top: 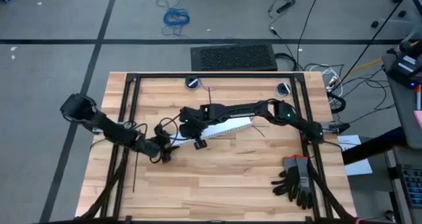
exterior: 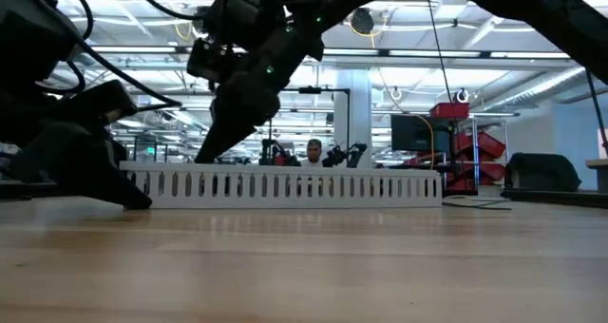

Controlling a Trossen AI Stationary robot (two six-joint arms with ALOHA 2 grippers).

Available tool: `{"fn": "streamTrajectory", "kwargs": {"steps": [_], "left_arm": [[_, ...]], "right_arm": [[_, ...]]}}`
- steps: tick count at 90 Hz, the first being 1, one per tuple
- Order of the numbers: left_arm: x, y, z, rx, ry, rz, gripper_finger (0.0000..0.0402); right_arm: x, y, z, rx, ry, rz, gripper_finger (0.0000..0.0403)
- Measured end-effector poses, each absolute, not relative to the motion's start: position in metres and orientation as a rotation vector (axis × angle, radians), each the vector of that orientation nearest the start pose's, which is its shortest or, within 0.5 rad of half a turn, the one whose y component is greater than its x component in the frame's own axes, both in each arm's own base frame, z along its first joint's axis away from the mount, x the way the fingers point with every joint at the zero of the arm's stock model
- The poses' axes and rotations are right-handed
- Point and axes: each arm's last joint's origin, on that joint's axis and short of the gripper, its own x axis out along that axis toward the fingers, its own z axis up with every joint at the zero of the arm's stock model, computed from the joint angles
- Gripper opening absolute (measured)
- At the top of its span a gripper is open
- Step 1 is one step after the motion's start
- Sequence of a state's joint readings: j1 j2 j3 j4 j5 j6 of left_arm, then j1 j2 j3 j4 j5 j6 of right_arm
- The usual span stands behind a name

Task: Ziptie cables
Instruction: Close the cable duct

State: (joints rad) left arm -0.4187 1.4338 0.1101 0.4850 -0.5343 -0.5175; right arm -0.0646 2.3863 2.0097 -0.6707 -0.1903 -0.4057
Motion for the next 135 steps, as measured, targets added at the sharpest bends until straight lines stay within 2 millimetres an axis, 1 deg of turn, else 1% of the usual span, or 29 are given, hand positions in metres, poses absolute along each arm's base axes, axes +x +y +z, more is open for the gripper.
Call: {"fn": "streamTrajectory", "kwargs": {"steps": [9,18,23,31,36,42,50,55,69,78,88,93,104,117,125,135], "left_arm": [[0.156,-0.053,0.073,-0.108,0.689,0.294,0.0245],[0.156,-0.053,0.073,-0.109,0.69,0.294,0.0245],[0.156,-0.053,0.073,-0.108,0.69,0.293,0.0245],[0.156,-0.053,0.073,-0.108,0.691,0.294,0.0245],[0.156,-0.053,0.073,-0.108,0.691,0.293,0.0245],[0.156,-0.053,0.073,-0.108,0.691,0.293,0.0245],[0.156,-0.053,0.073,-0.103,0.691,0.291,0.0245],[0.156,-0.053,0.073,-0.098,0.692,0.289,0.0245],[0.156,-0.053,0.073,-0.092,0.69,0.283,0.0245],[0.156,-0.053,0.073,-0.088,0.689,0.281,0.0245],[0.156,-0.054,0.073,-0.089,0.688,0.279,0.0245],[0.156,-0.054,0.073,-0.09,0.688,0.279,0.0245],[0.156,-0.054,0.074,-0.09,0.688,0.279,0.0245],[0.156,-0.054,0.074,-0.09,0.688,0.279,0.0245],[0.156,-0.054,0.074,-0.09,0.688,0.279,0.0245],[0.156,-0.054,0.074,-0.091,0.688,0.278,0.0245]], "right_arm": [[0.507,-0.027,0.166,-0.231,1.023,0.324,0.0],[0.501,-0.028,0.163,-0.237,1.103,0.304,0.0],[0.5,-0.028,0.164,-0.242,1.111,0.301,0.0],[0.499,-0.027,0.174,-0.262,1.081,0.3,0.0],[0.5,-0.024,0.183,-0.276,1.048,0.3,0.0],[0.507,-0.018,0.194,-0.284,0.987,0.321,0.0],[0.518,-0.011,0.21,-0.336,0.848,0.33,0.0],[0.522,-0.01,0.215,-0.345,0.795,0.328,0.0],[0.527,-0.012,0.195,-0.317,0.822,0.327,0.0],[0.532,-0.012,0.19,-0.322,0.795,0.325,0.0],[0.537,-0.01,0.177,-0.32,0.786,0.333,0.0],[0.538,-0.011,0.177,-0.317,0.77,0.341,0.0],[0.539,-0.012,0.184,-0.316,0.732,0.338,0.0],[0.533,-0.019,0.174,-0.284,0.831,0.344,0.0],[0.529,-0.024,0.172,-0.258,0.882,0.344,0.0],[0.523,-0.03,0.165,-0.222,0.969,0.35,0.0]]}}
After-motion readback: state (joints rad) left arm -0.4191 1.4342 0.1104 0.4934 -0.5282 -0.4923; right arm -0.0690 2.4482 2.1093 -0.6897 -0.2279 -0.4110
